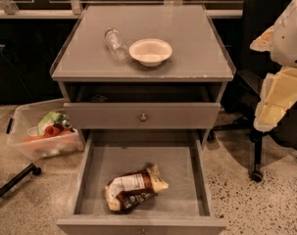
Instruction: Pick brown chip bag from middle drawer and place on counter
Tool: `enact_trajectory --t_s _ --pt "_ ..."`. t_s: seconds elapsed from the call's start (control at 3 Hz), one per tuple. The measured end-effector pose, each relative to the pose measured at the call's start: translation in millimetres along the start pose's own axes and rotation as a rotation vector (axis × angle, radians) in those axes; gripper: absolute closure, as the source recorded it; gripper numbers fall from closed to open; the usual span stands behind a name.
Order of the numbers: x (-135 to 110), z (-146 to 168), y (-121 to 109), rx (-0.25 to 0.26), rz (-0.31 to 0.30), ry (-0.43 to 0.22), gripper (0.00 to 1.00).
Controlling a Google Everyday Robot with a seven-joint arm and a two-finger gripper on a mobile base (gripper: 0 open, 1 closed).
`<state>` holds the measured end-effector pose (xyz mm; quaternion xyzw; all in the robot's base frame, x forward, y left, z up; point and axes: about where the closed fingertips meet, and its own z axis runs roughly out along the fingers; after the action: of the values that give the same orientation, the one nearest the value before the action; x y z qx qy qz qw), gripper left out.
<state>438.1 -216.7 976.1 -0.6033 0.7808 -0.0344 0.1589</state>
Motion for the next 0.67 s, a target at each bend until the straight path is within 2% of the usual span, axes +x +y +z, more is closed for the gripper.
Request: enact_trajectory --t_s 0.33,0.67 --pt "0 0 0 0.0 0.0 0.0 0.0" --pt "5 16 -1 -0.001 0.029 -0.044 0.0"
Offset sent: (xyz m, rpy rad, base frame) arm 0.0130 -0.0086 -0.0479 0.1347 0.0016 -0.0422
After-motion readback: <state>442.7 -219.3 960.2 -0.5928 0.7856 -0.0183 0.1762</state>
